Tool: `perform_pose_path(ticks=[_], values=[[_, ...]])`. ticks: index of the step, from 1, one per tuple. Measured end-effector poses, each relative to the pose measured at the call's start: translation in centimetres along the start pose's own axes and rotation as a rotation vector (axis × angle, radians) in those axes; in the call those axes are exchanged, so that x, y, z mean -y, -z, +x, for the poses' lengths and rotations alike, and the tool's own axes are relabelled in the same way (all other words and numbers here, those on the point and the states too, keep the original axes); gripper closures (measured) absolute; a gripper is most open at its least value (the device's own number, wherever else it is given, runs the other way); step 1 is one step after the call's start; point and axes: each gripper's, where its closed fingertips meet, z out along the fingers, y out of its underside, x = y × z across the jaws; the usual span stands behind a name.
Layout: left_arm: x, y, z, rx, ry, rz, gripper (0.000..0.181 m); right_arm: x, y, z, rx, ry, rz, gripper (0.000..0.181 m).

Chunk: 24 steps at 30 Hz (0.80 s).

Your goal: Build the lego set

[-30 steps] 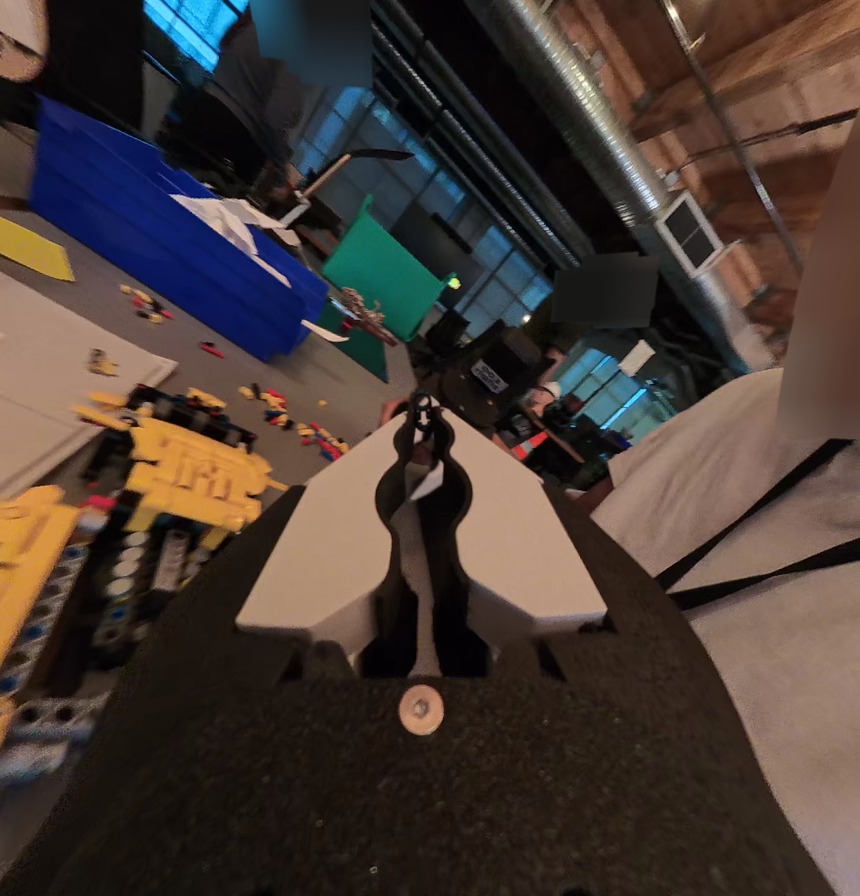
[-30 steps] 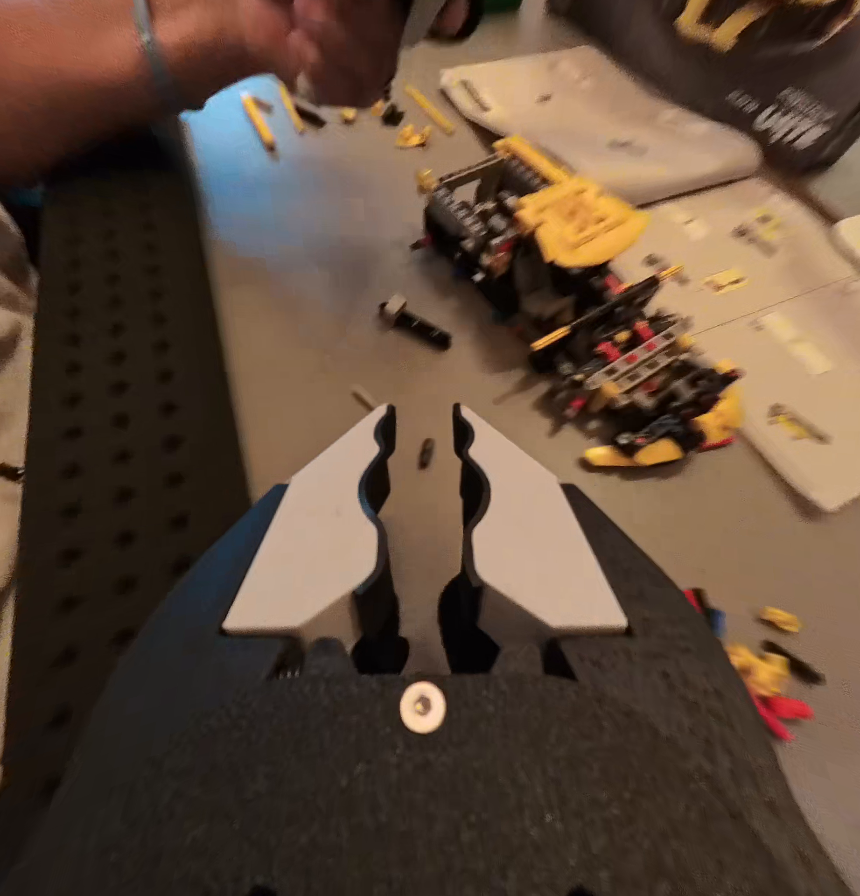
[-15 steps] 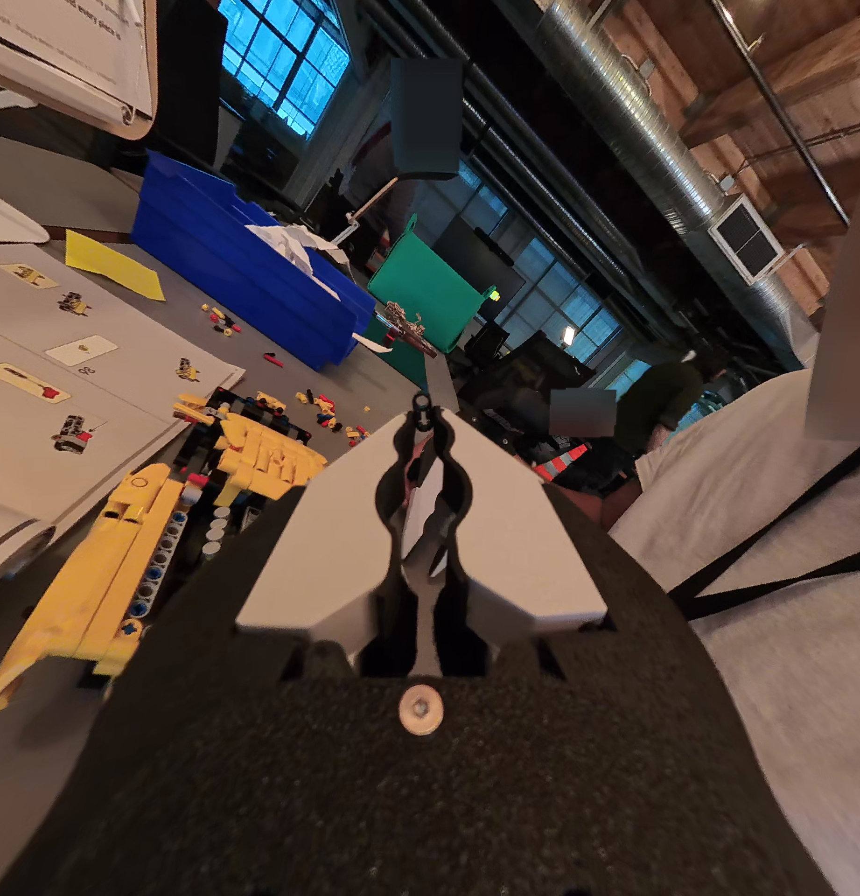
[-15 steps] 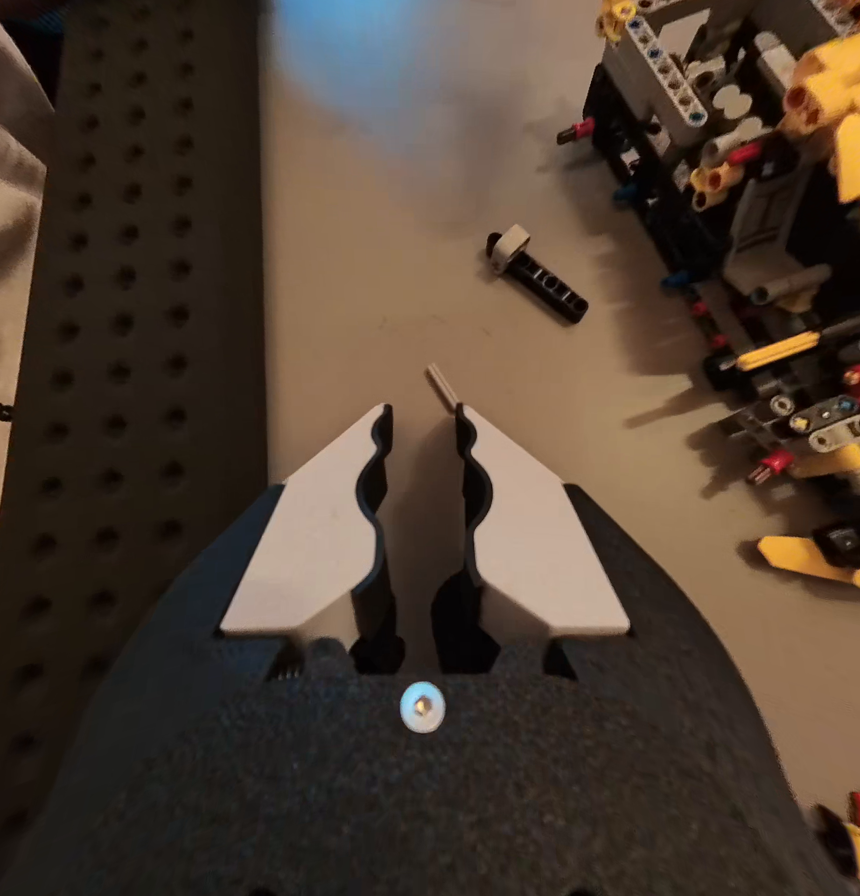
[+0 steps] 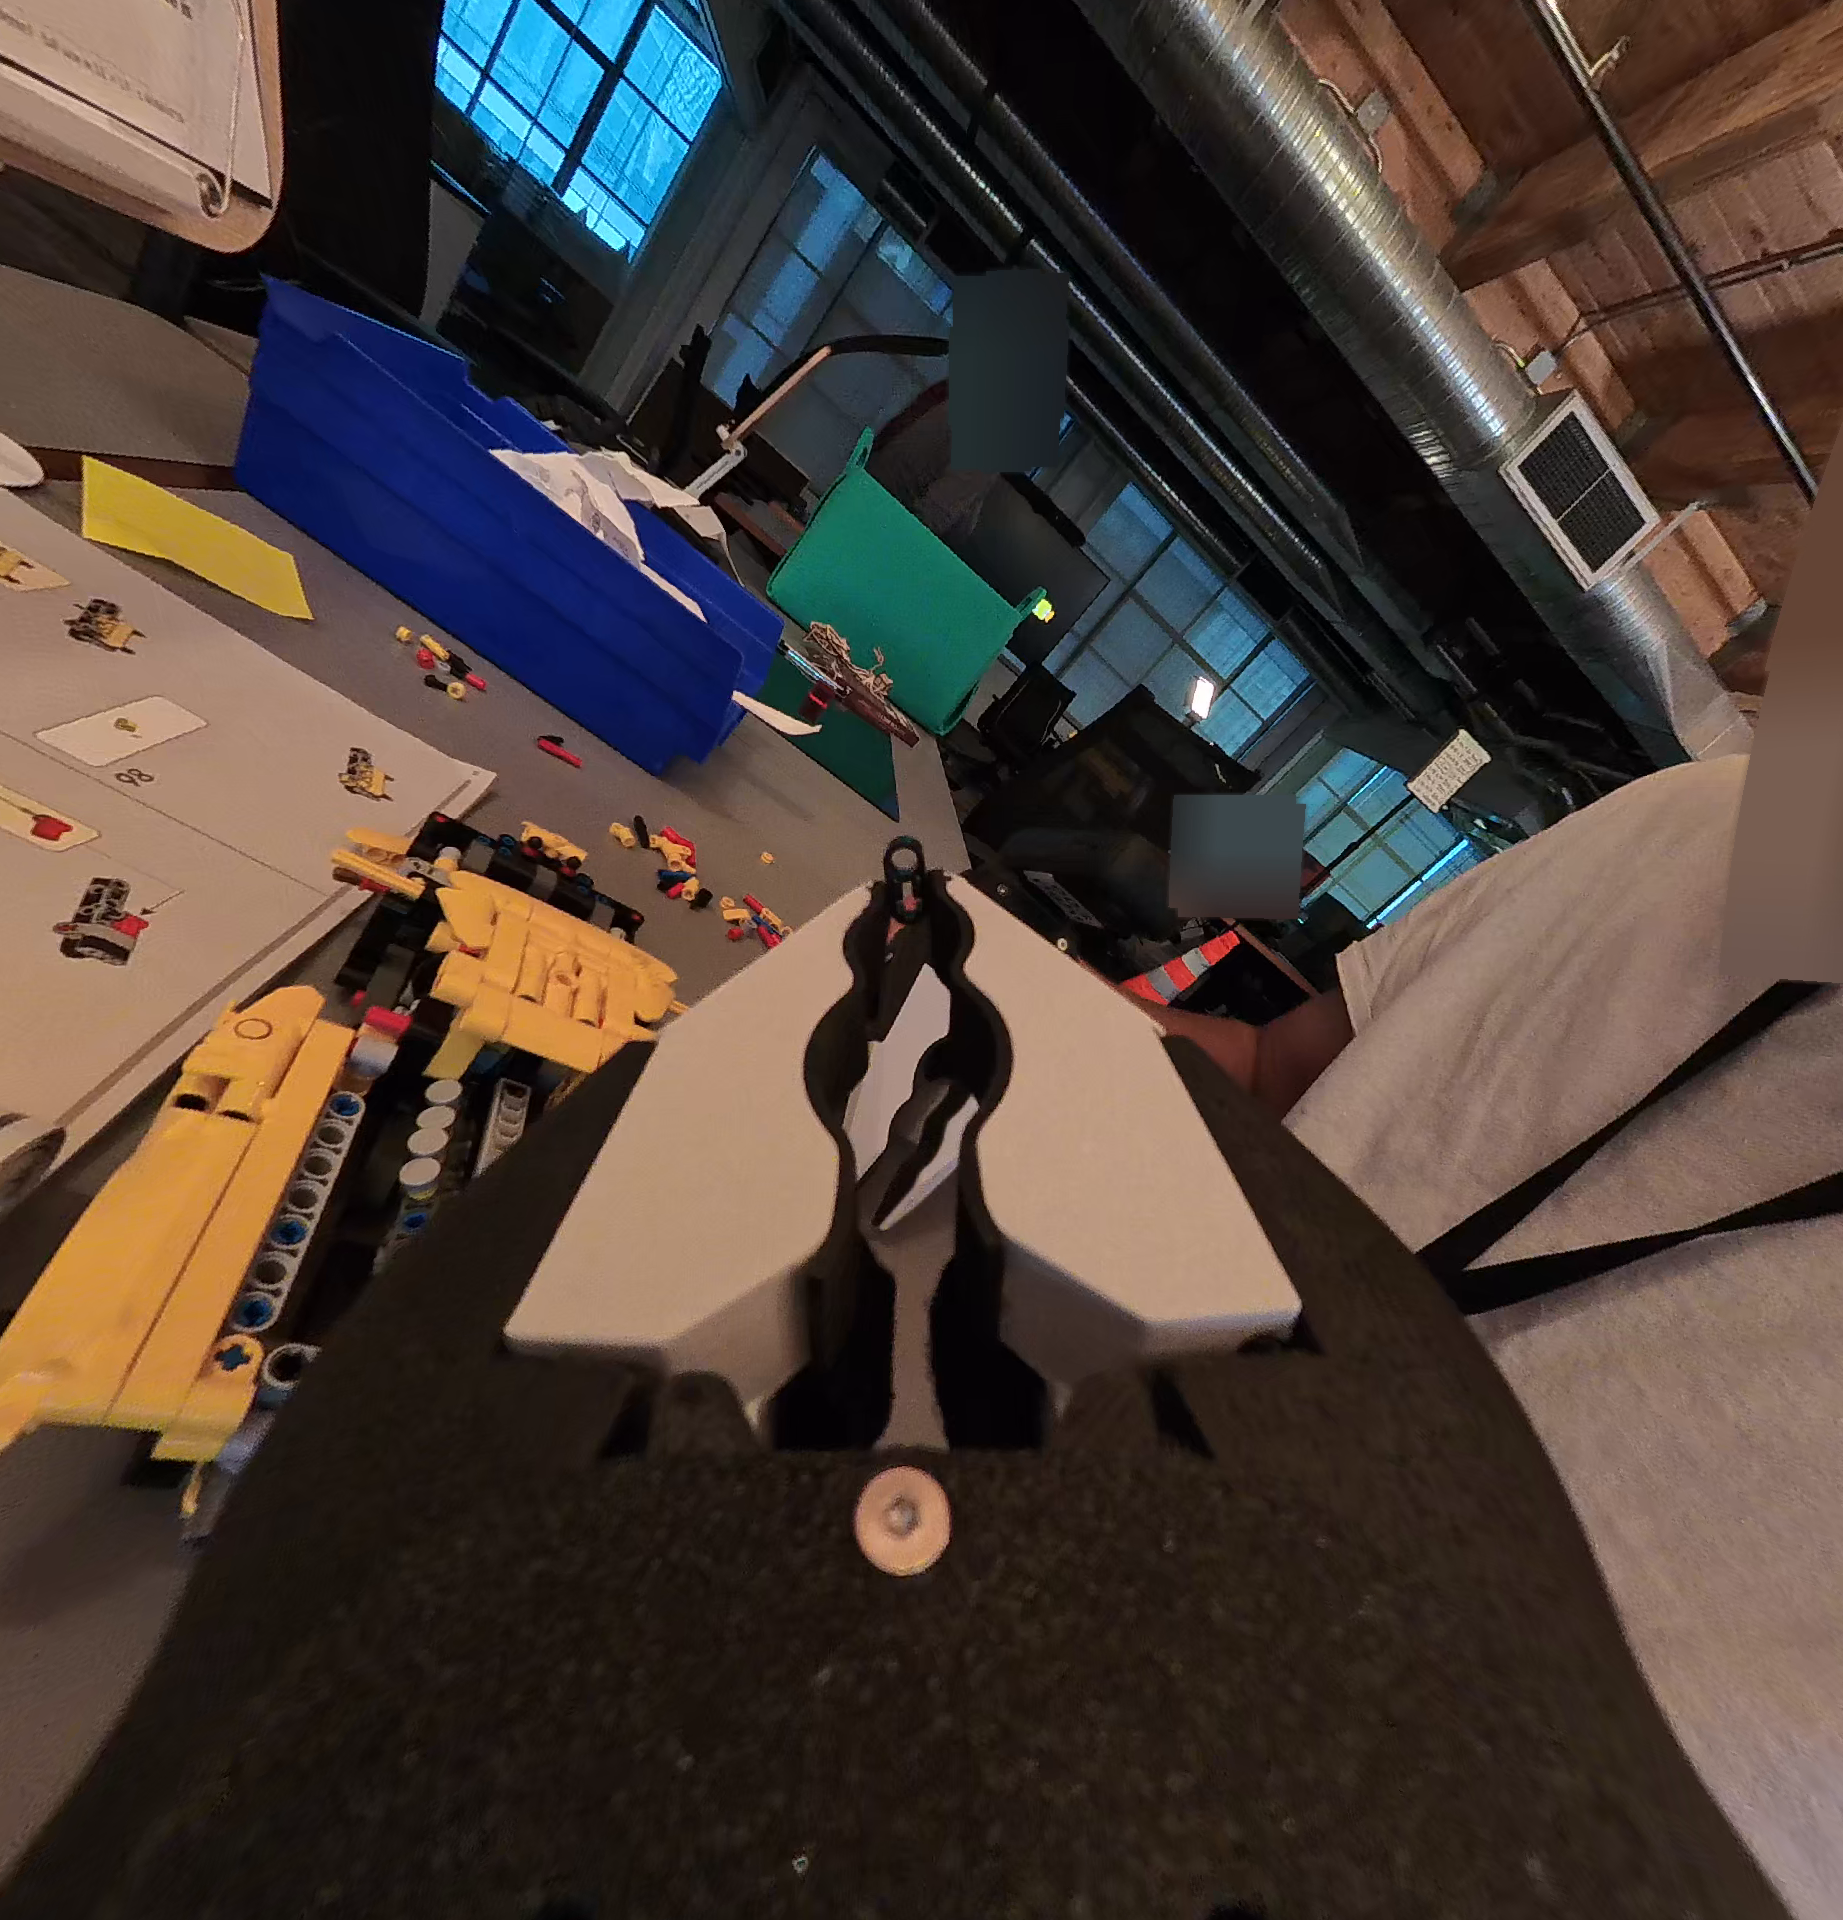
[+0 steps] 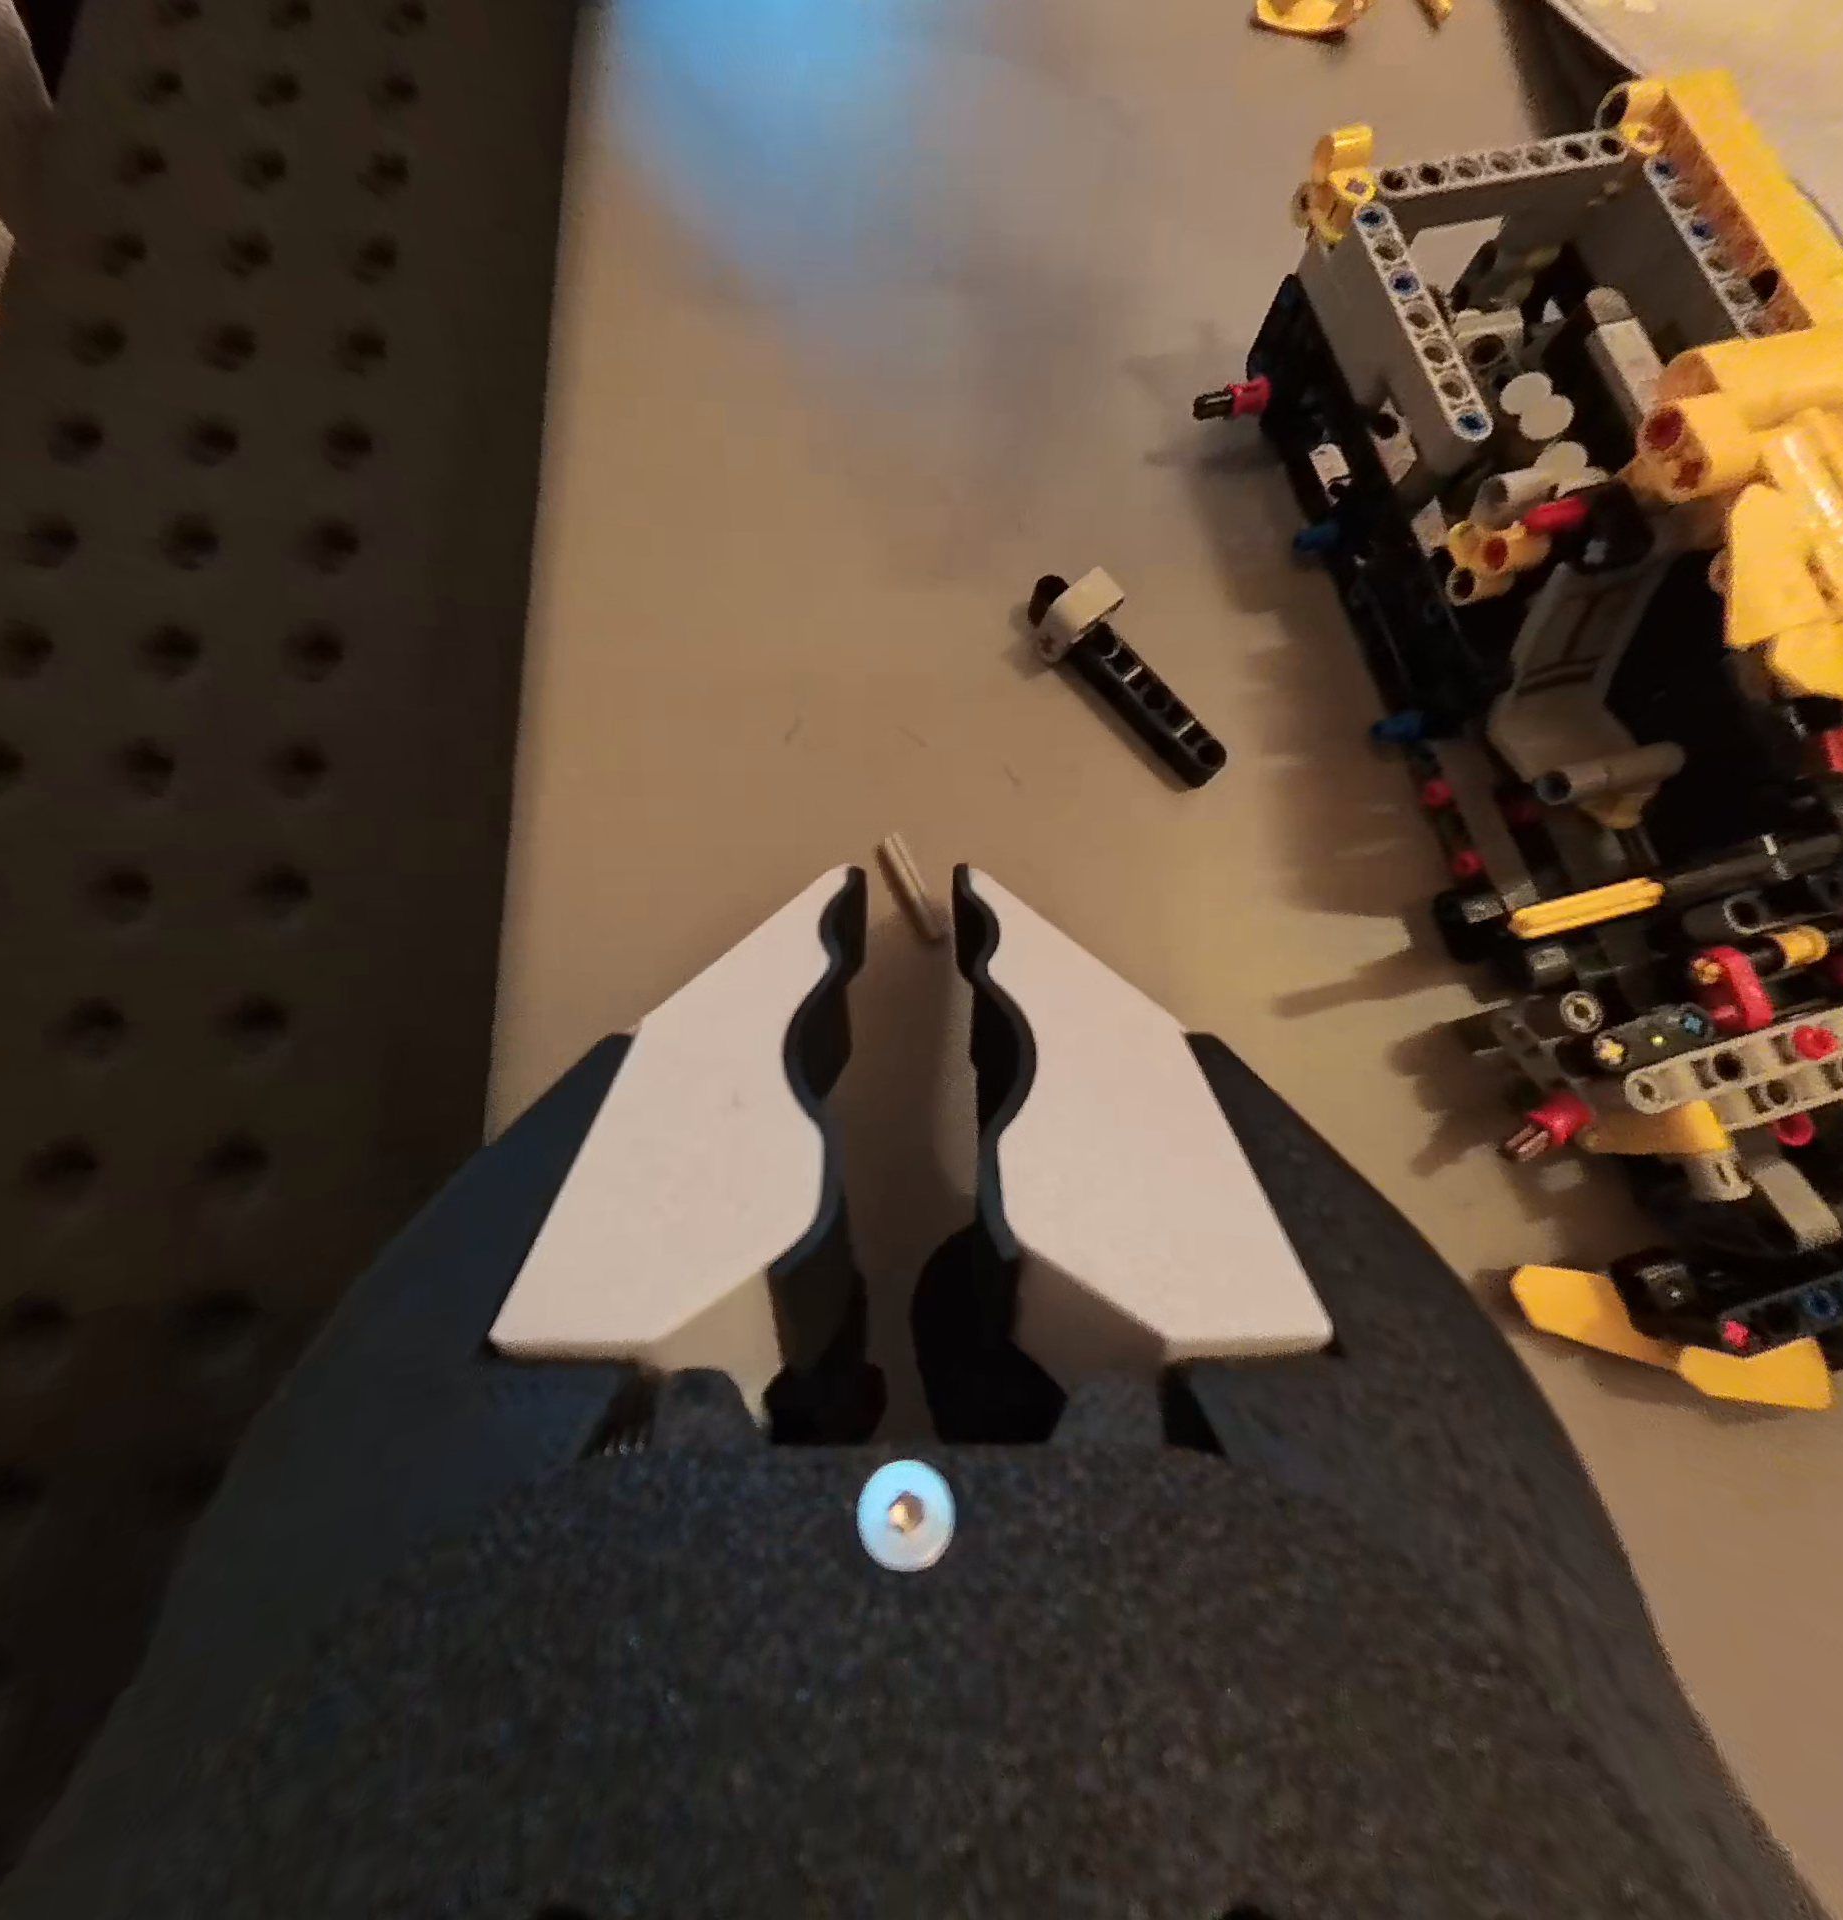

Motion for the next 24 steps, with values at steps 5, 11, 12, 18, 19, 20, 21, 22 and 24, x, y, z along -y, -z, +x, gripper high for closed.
perform_pose_path(ticks=[5, 11, 12, 18, 19, 20, 21, 22, 24], values=[[-0.2, -0.2, 0.2, -0.009, -0.001, -0.010, 0.175, -0.2, -0.8, 0.1, 0.003, 0.043, -0.038, 0.177], [-0.1, -0.6, 0.1, -0.040, 0.015, 0.021, 0.175, 2.1, -0.4, 1.9, -0.055, -0.017, 0.015, 0.178], [0.4, -0.5, 0.8, -0.093, 0.029, 0.058, 0.174, 4.2, 0.4, 3.1, -0.098, -0.024, 0.106, 0.178], [2.2, -0.4, 2.6, -0.304, 0.136, 0.214, 0.175, 17.2, 7.5, 10.0, -0.332, -0.032, 0.600, 0.179], [2.2, -0.5, 2.7, -0.315, 0.144, 0.218, 0.174, 17.6, 7.4, 10.8, -0.367, -0.040, 0.581, 0.179], [2.0, -0.7, 2.6, -0.312, 0.145, 0.213, 0.175, 17.7, 7.0, 11.0, -0.382, -0.028, 0.538, 0.179], [1.8, -0.8, 2.5, -0.302, 0.142, 0.202, 0.175, 17.6, 6.7, 11.0, -0.399, -0.007, 0.491, 0.179], [1.6, -1.0, 2.4, -0.292, 0.137, 0.192, 0.175, 17.6, 6.5, 11.0, -0.427, 0.024, 0.456, 0.179], [1.6, -1.1, 2.5, -0.289, 0.135, 0.187, 0.175, 17.2, 6.0, 10.5, -0.456, 0.096, 0.348, 0.179]])
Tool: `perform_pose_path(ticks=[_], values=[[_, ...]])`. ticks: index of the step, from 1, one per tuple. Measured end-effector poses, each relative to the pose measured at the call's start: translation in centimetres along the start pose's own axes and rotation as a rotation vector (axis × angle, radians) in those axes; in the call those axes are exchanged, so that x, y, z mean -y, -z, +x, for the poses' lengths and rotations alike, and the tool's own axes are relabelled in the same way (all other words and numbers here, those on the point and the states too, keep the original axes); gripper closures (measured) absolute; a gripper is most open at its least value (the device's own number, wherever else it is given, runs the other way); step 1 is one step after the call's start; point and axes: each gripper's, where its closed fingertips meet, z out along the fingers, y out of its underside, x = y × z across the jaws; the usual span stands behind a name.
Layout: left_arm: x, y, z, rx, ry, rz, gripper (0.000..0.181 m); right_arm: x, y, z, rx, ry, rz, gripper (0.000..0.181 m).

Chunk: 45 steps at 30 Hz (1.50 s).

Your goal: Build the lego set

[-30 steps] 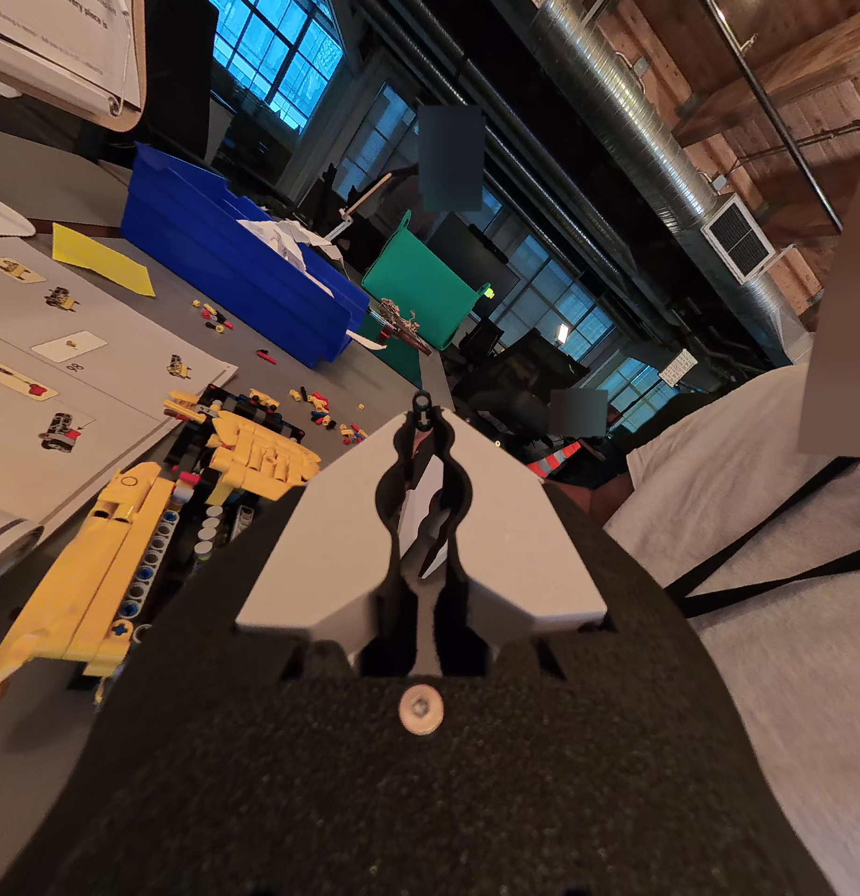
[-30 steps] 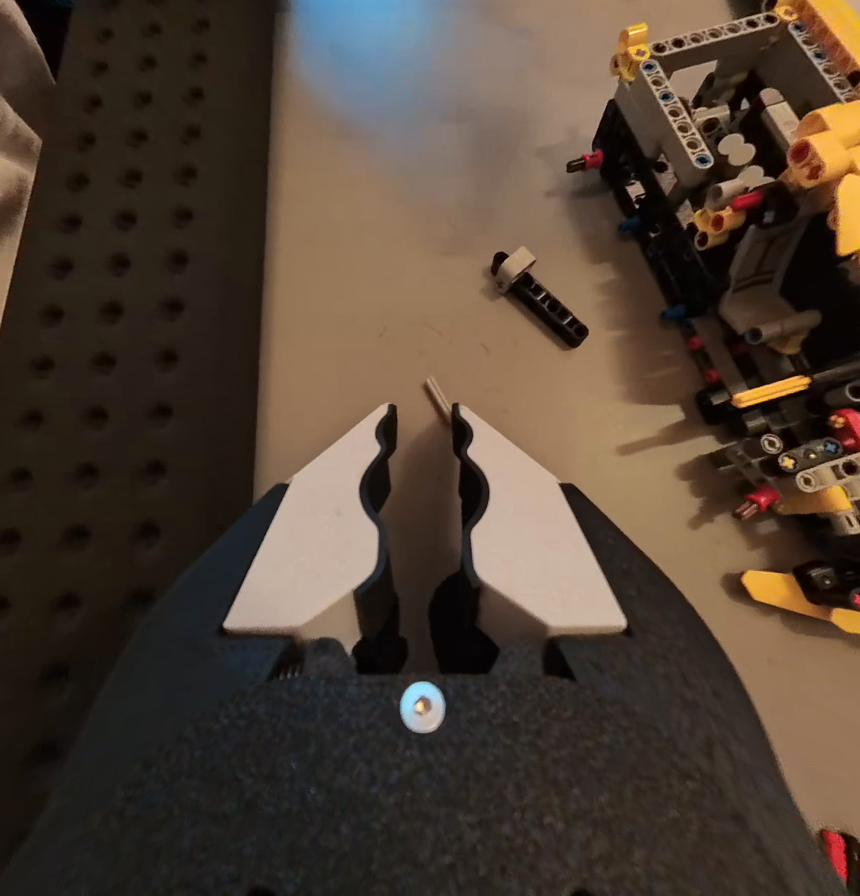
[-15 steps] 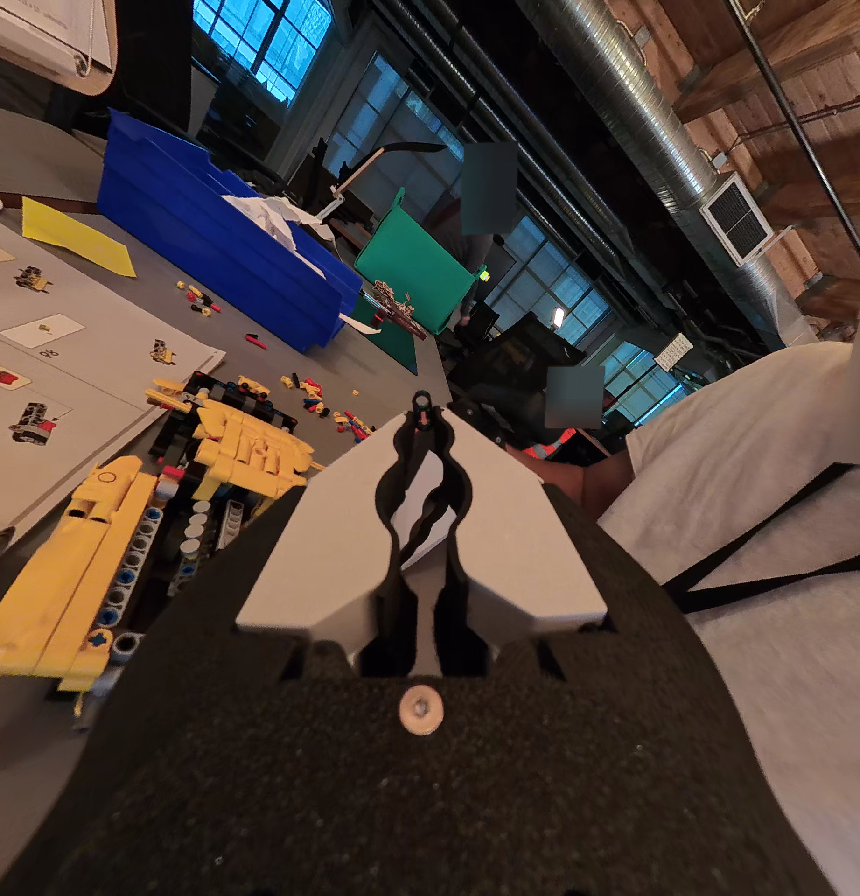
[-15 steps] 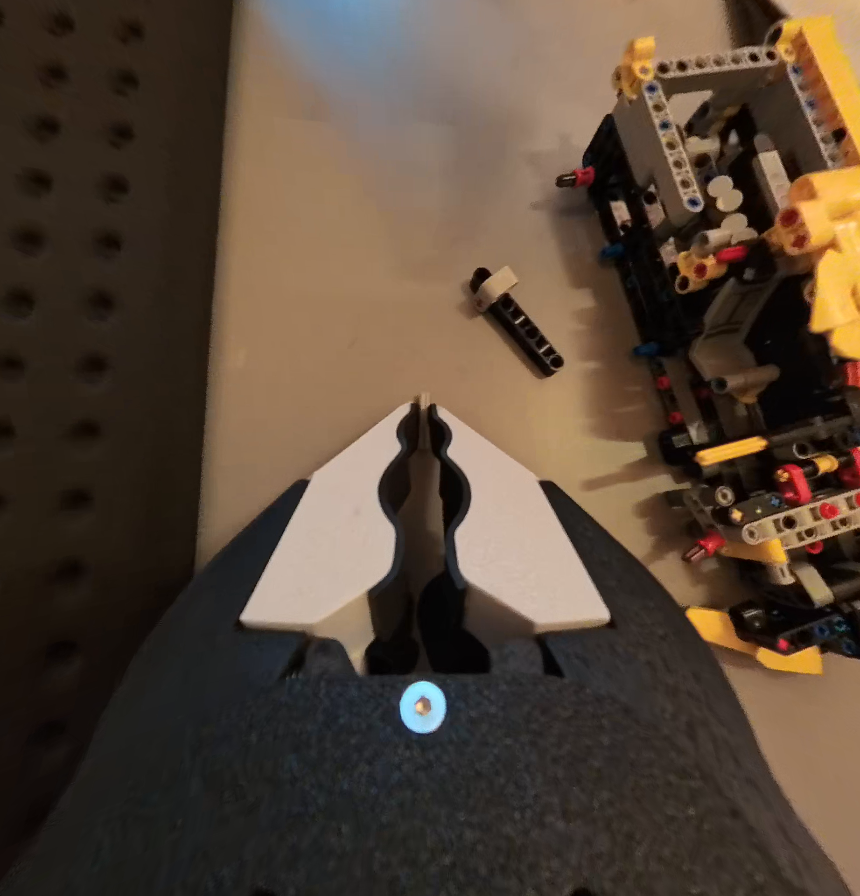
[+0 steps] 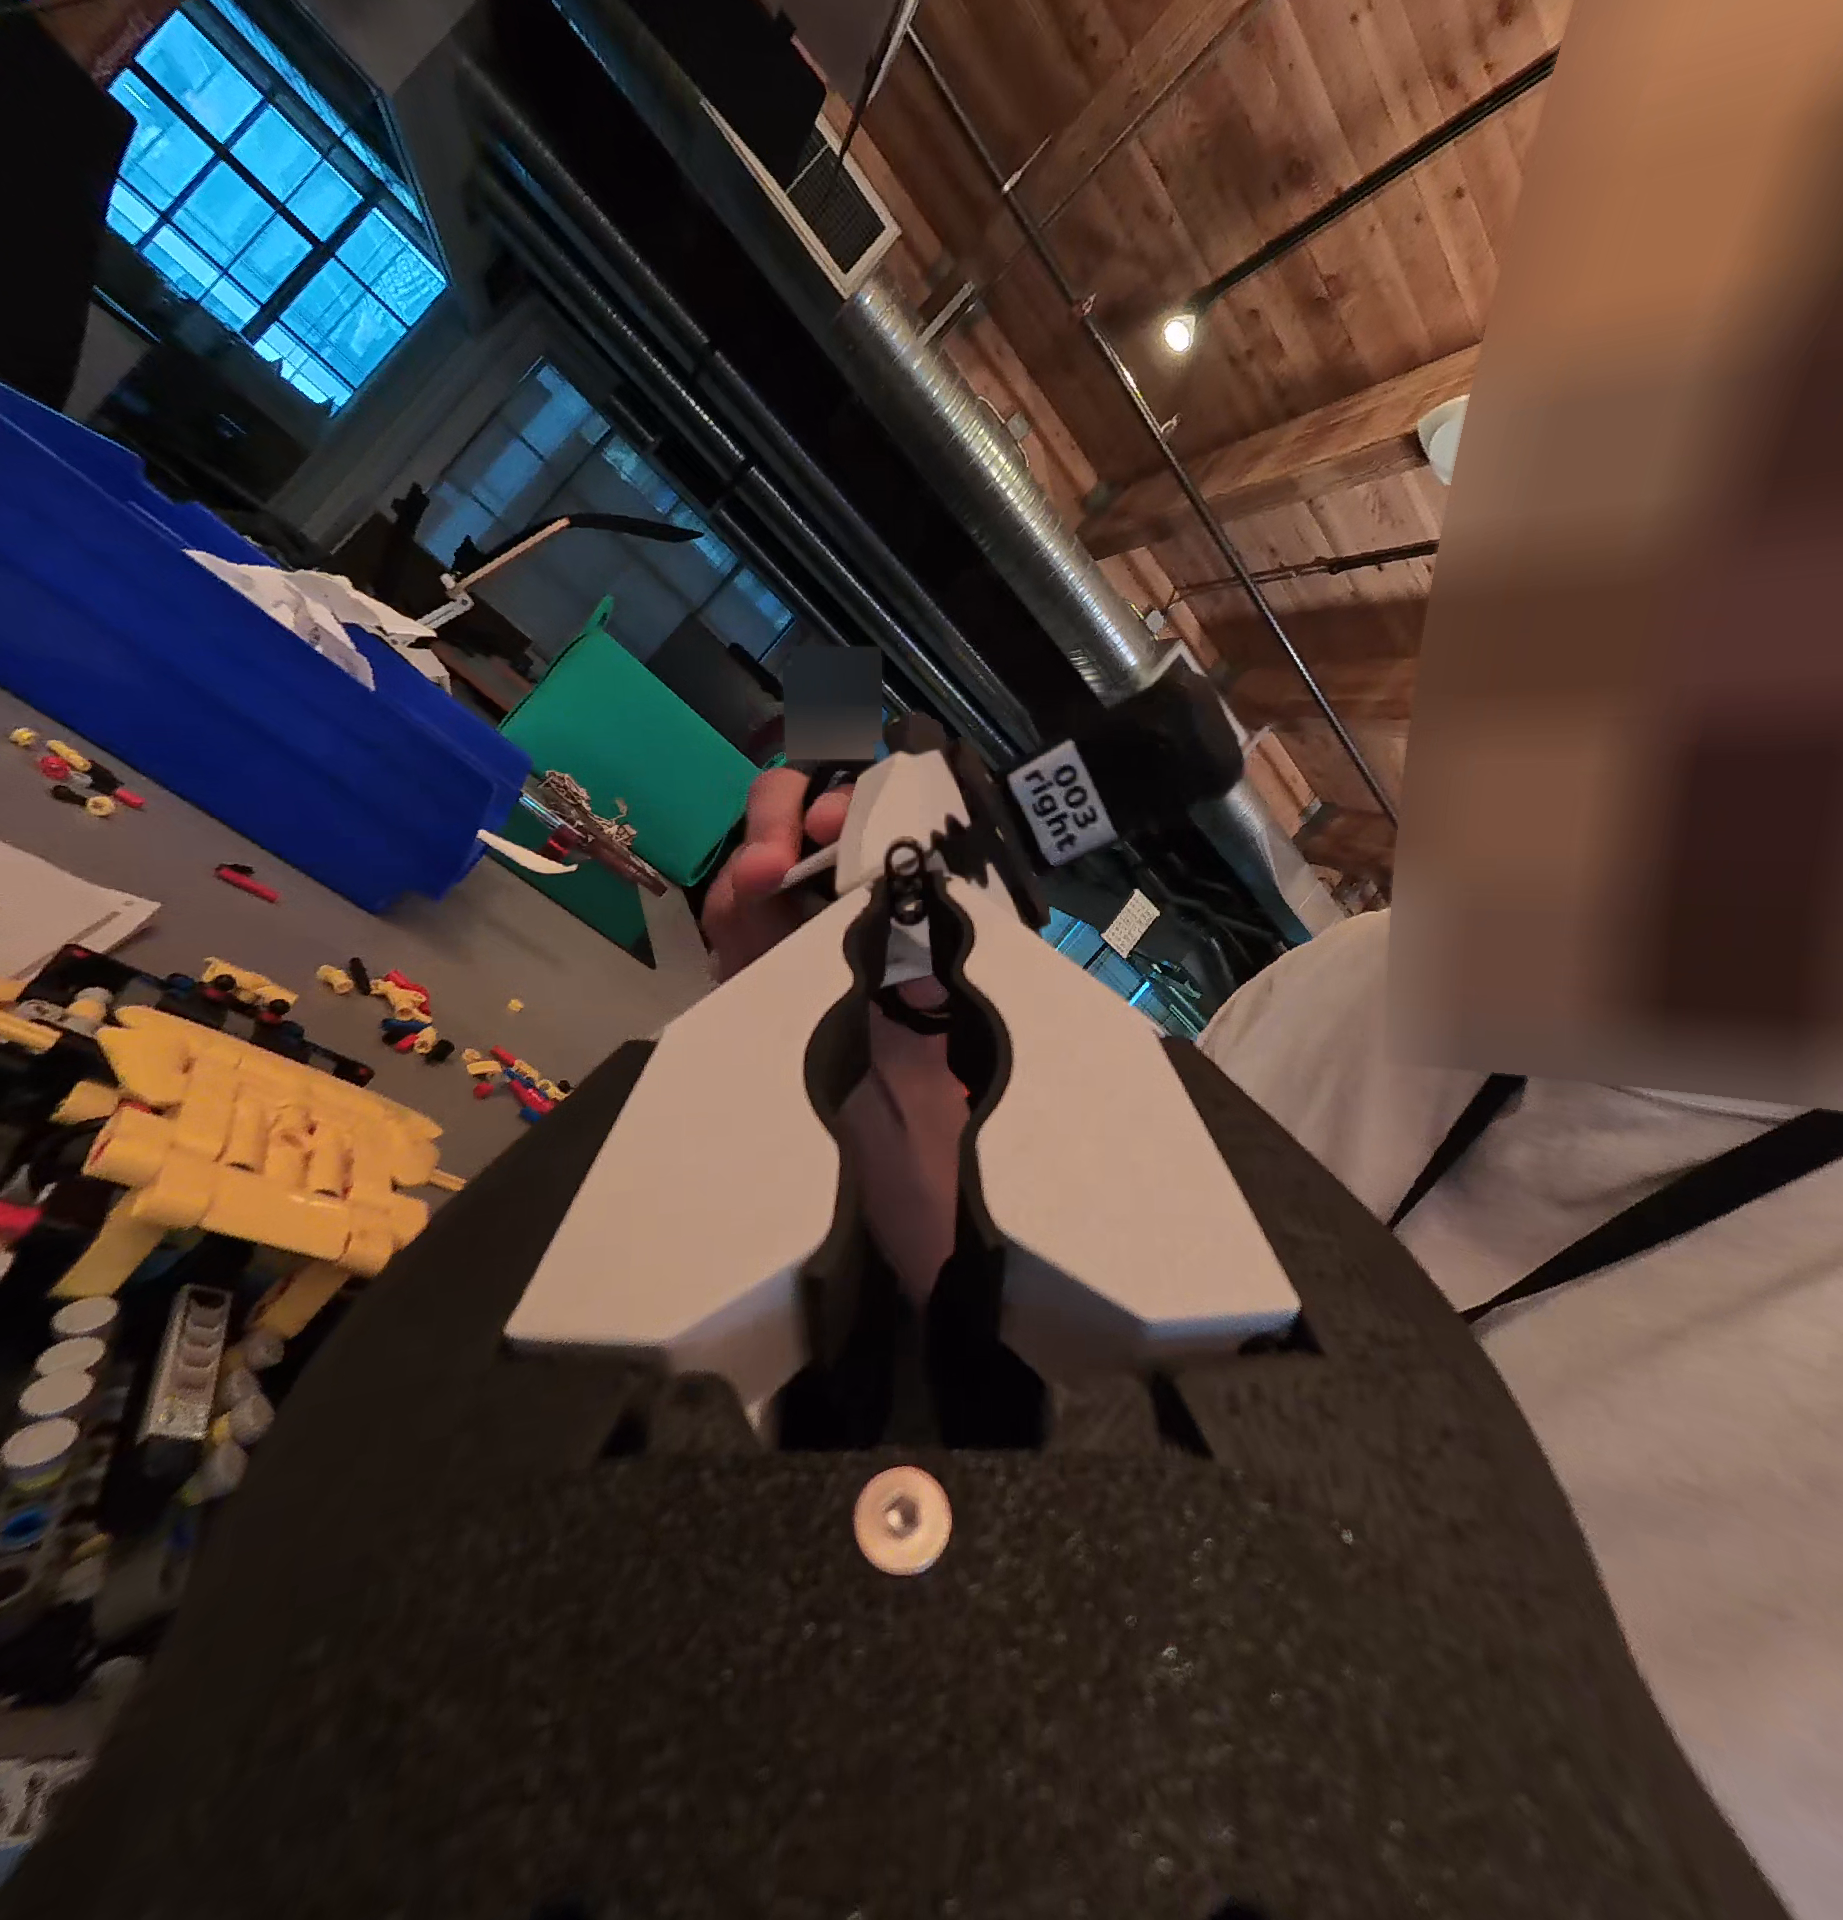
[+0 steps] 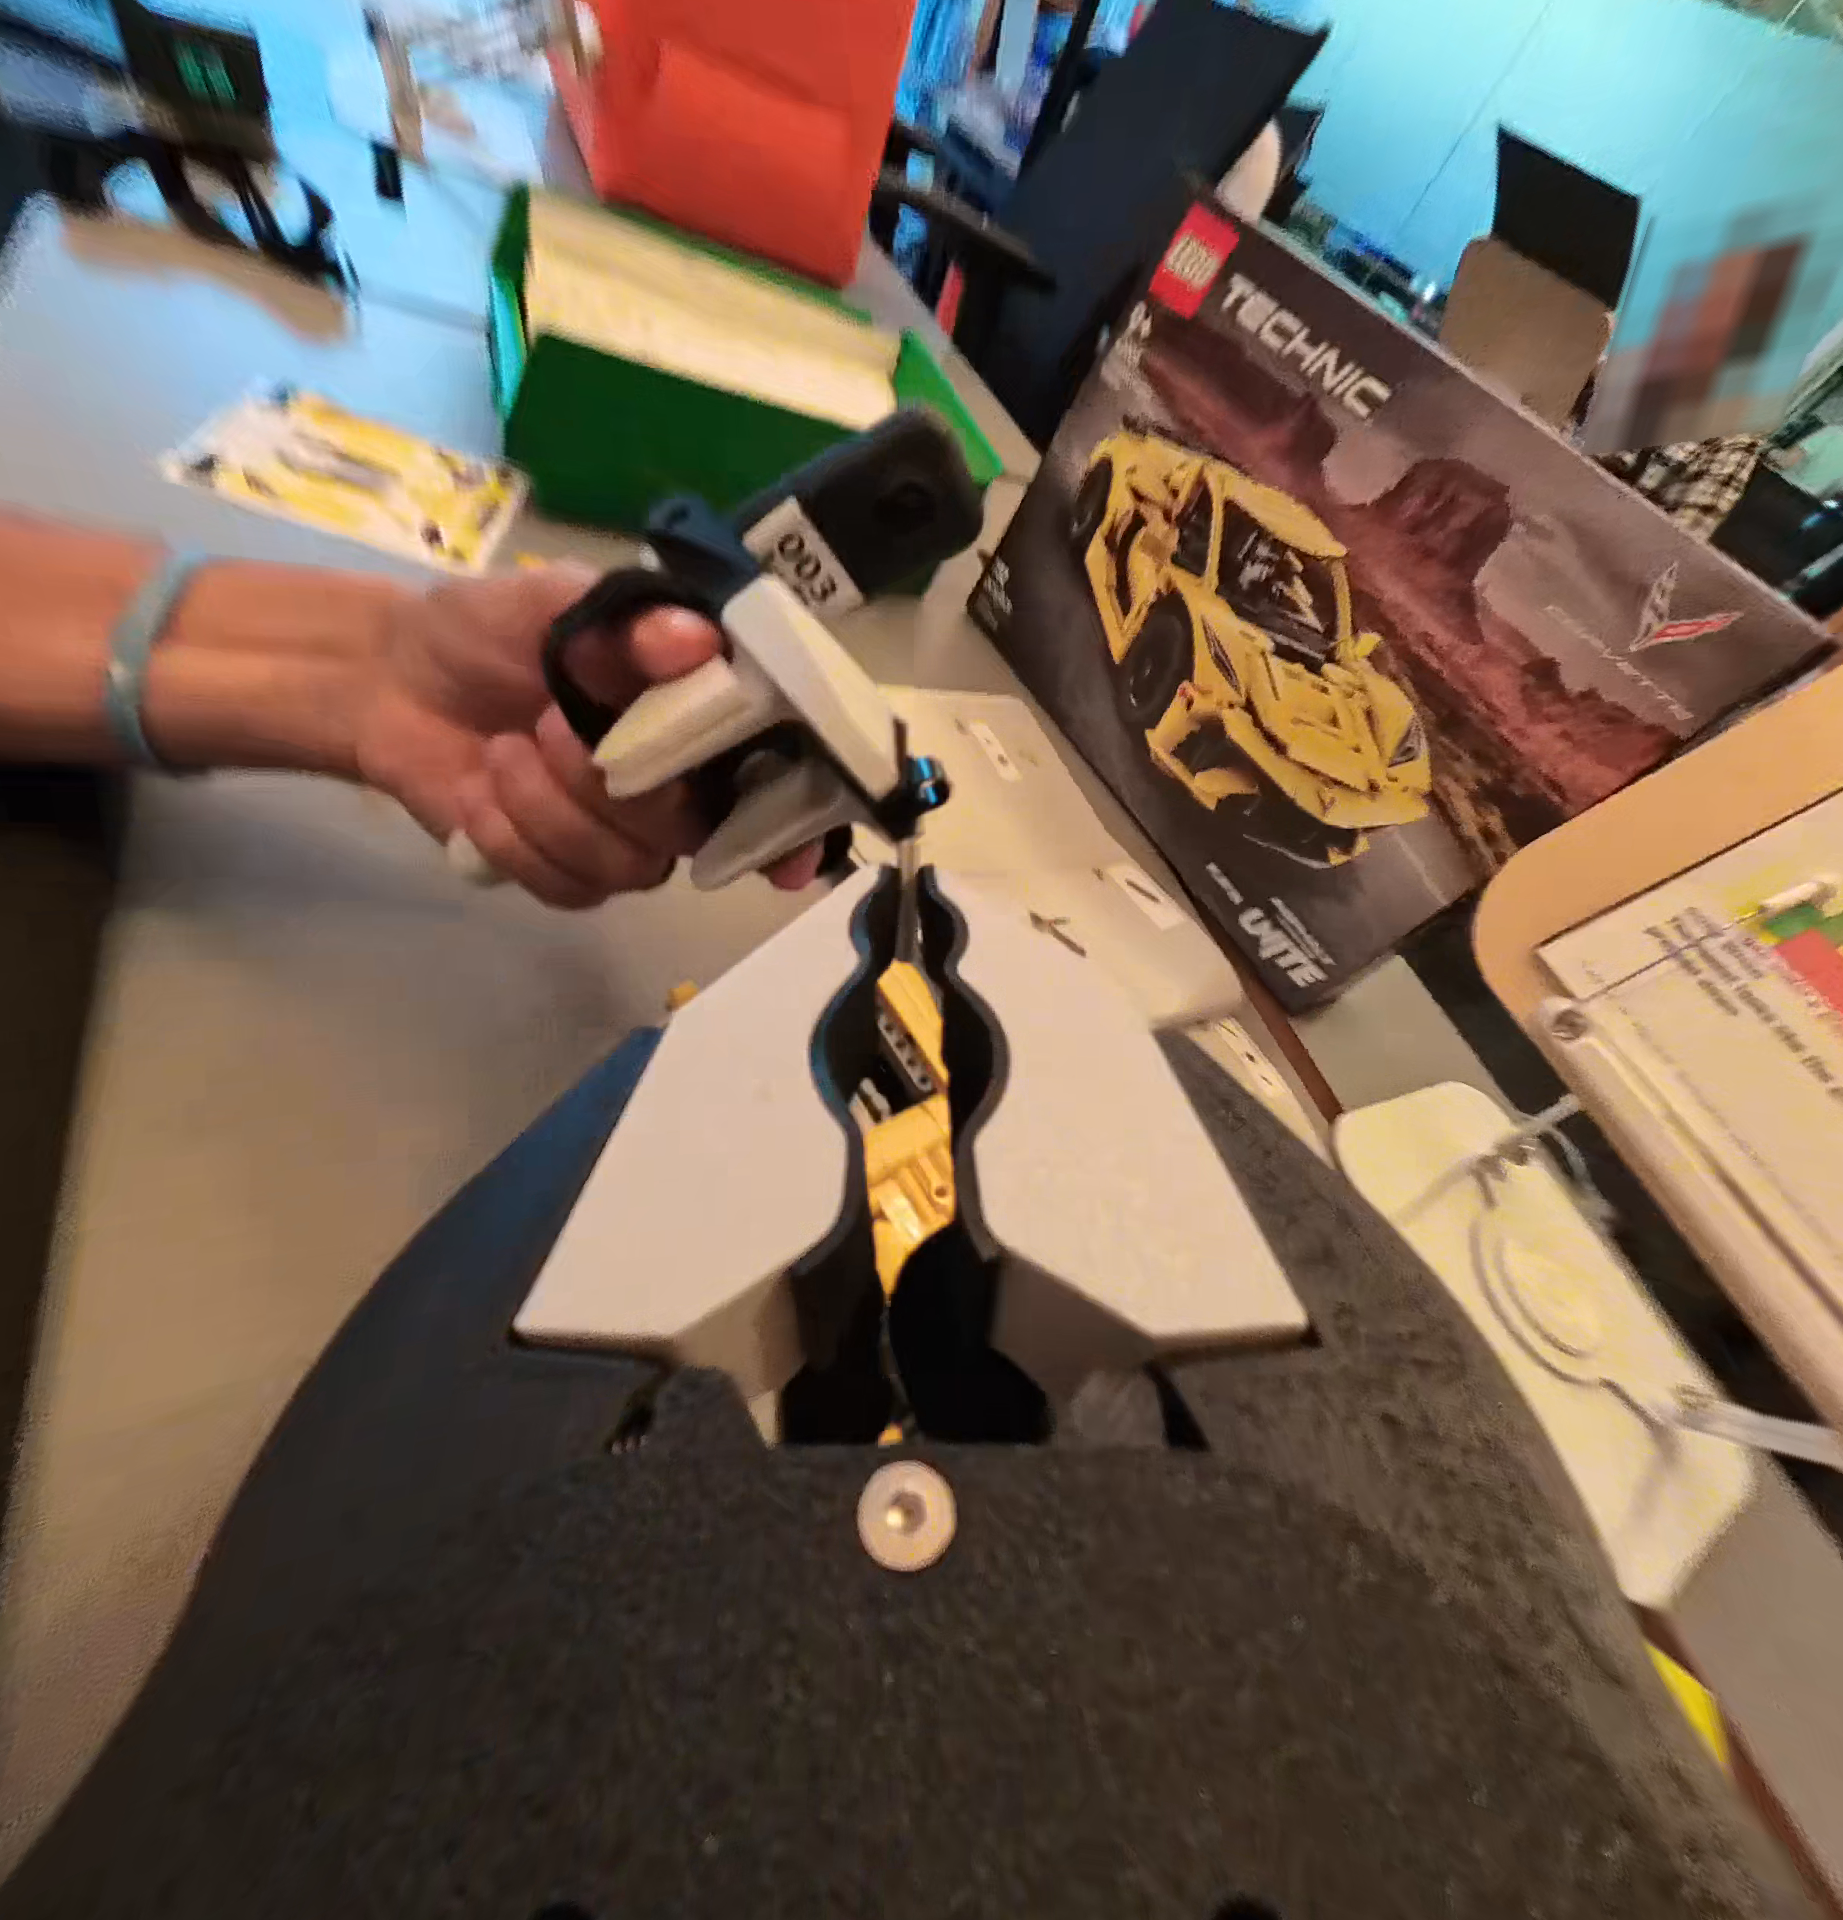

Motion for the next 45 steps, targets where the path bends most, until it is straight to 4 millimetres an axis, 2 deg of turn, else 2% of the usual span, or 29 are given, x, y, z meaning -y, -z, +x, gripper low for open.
perform_pose_path(ticks=[9, 23, 30, 34, 37, 45], values=[[-0.3, -0.5, 0.6, -0.032, 0.001, -0.011, 0.175, 0.1, 0.5, -0.1, -0.125, 0.263, -0.168, 0.178], [-1.1, -0.6, -0.2, 0.017, -0.029, -0.054, 0.175, 0.1, 0.7, -0.6, -0.106, 0.379, -0.237, 0.178], [-1.5, -0.5, -0.8, 0.075, -0.067, -0.085, 0.175, -0.6, 0.7, -0.7, -0.098, 0.413, -0.296, 0.179], [-2.1, -0.4, -1.8, 0.176, -0.140, -0.149, 0.174, -1.6, 0.6, -0.8, -0.121, 0.529, -0.409, 0.179], [-2.5, -0.1, -2.2, 0.223, -0.180, -0.192, 0.175, -2.0, 0.3, -1.1, -0.121, 0.565, -0.432, 0.179], [-3.7, 0.1, -2.3, 0.246, -0.235, -0.292, 0.175, -2.8, 0.5, -2.0, -0.026, 0.390, -0.328, 0.179]])
